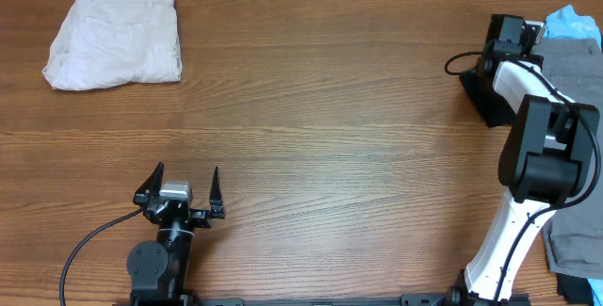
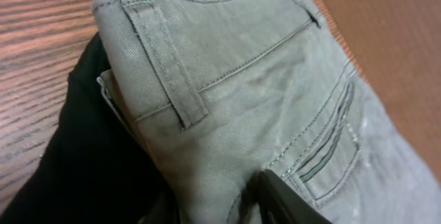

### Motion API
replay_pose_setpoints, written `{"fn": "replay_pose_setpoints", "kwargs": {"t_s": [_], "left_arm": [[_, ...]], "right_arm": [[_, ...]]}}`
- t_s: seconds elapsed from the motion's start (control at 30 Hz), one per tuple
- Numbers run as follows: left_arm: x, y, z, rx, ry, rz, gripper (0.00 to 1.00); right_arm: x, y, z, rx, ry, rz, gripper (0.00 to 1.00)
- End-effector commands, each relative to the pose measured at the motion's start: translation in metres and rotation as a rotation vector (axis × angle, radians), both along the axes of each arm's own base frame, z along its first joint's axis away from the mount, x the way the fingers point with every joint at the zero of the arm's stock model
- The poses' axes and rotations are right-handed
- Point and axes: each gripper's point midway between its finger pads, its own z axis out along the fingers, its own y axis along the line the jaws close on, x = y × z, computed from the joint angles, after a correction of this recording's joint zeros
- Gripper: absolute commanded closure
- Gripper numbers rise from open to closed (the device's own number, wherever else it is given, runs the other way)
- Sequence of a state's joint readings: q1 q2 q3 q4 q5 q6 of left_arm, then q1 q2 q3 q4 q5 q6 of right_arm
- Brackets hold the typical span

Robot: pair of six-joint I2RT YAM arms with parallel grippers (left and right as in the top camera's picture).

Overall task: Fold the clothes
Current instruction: 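Lower the right gripper onto the grey trousers' waistband and close, then lift the grey trousers off the stack with the right gripper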

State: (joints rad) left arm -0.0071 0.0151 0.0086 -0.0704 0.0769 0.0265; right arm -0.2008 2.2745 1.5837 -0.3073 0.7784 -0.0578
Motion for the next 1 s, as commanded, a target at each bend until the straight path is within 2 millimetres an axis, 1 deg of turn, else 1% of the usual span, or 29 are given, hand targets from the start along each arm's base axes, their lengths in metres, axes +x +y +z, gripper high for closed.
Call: {"fn": "replay_pose_setpoints", "kwargs": {"t_s": [0.0,0.1,0.27,0.3,0.37,0.4,0.43,0.5,0.57,0.63,0.7,0.73,0.9,0.97], "left_arm": [[0.000,0.000,0.000,0.012,-0.007,0.001,0.00],[0.000,0.000,0.000,0.012,-0.007,0.001,0.00],[0.000,0.000,0.000,0.012,-0.007,0.000,0.00],[0.000,0.000,0.000,0.012,-0.007,0.001,0.00],[0.000,0.000,0.000,0.012,-0.007,0.000,0.00],[0.000,0.000,0.000,0.012,-0.007,0.001,0.00],[0.000,0.000,0.000,0.012,-0.007,0.000,0.00],[0.000,0.000,0.000,0.012,-0.007,0.000,0.00],[0.000,0.000,0.000,0.012,-0.007,0.001,0.00],[0.000,0.000,0.000,0.012,-0.007,0.000,0.00],[0.000,0.000,0.000,0.012,-0.007,0.000,0.00],[0.000,0.000,0.000,0.012,-0.007,0.001,0.00],[0.000,0.000,0.000,0.012,-0.007,0.001,0.00],[0.000,0.000,0.000,0.012,-0.007,0.001,0.00]], "right_arm": [[0.013,0.000,0.032,0.026,-0.095,0.022,0.62],[0.014,0.001,0.031,0.044,-0.099,0.033,0.62],[0.013,-0.004,0.030,0.050,-0.100,0.027,0.62],[0.012,-0.005,0.030,0.050,-0.100,0.025,0.66],[0.012,-0.005,0.030,0.050,-0.101,0.024,0.76],[0.012,-0.005,0.030,0.050,-0.102,0.024,0.83],[0.012,-0.005,0.030,0.050,-0.102,0.024,0.87],[0.012,-0.005,0.030,0.052,-0.107,0.020,0.91],[0.013,-0.005,0.032,0.056,-0.125,0.007,0.93],[0.013,-0.005,0.037,0.061,-0.158,-0.010,0.93],[0.014,-0.006,0.046,0.073,-0.212,-0.036,0.95],[0.014,-0.006,0.055,0.079,-0.246,-0.052,0.95],[0.013,-0.005,0.081,0.072,-0.290,-0.050,0.96],[0.011,-0.005,0.085,0.072,-0.288,-0.050,0.96]]}}
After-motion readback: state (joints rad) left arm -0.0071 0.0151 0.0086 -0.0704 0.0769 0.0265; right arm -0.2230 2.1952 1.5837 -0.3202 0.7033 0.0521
